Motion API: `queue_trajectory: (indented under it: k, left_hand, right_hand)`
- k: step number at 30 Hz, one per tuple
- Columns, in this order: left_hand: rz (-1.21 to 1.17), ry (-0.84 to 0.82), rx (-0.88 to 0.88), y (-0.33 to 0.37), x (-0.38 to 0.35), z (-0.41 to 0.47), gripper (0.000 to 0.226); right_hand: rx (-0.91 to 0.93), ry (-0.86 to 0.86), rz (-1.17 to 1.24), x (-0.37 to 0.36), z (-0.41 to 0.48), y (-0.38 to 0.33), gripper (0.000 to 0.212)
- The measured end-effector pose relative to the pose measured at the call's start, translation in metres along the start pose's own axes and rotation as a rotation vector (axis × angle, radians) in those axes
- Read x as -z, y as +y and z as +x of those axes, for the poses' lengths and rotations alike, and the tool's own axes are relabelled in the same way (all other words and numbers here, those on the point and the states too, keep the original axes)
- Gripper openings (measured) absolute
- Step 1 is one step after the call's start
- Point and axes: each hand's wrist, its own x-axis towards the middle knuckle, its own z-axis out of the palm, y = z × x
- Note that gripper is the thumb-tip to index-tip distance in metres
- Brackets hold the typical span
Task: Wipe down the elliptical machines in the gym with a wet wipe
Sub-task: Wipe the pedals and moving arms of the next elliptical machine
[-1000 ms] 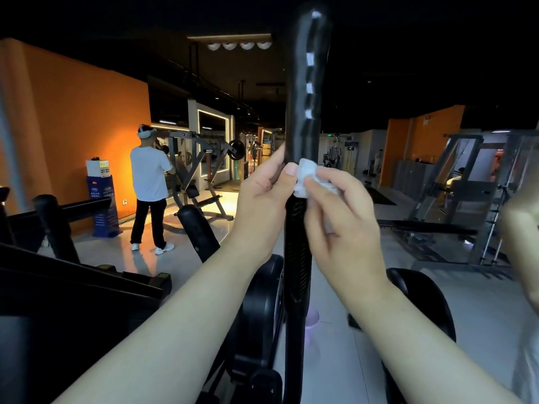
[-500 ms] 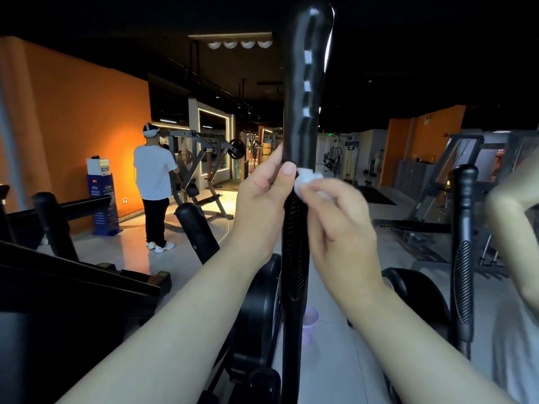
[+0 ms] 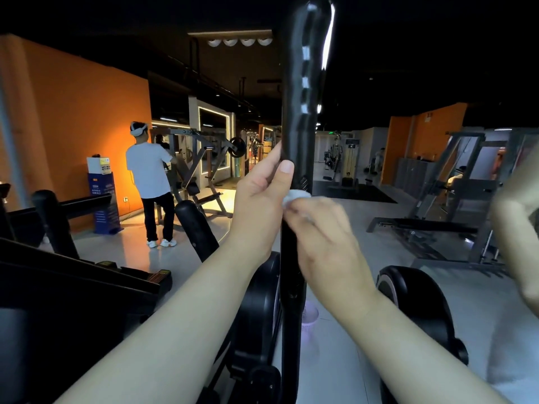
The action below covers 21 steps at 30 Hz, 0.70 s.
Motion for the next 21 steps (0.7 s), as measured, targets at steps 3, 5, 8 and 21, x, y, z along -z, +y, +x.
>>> queue_trajectory:
  k: [3, 5, 8, 21]
  left_hand:
    - [-0.014, -0.003, 0.003, -0.001, 0.001, 0.000, 0.040]
    - [-0.023, -0.007, 0.002, -0.001, 0.000, -0.001, 0.039]
    - [-0.057, 0.015, 0.014, -0.001, -0.001, -0.001, 0.034]
    - [-0.057, 0.012, 0.014, -0.003, -0.002, -0.004, 0.041]
  right_hand:
    - [-0.019, 0.145, -0.021, 0.011, 0.013, 0.004, 0.028]
    - [-0.057, 0.176, 0.014, 0.013, 0.017, 0.003, 0.030]
    - [-0.021, 0.131, -0.021, 0.004, 0.007, 0.000, 0.028]
    - [-0.074, 0.146, 0.058, 0.005, 0.009, 0.002, 0.028]
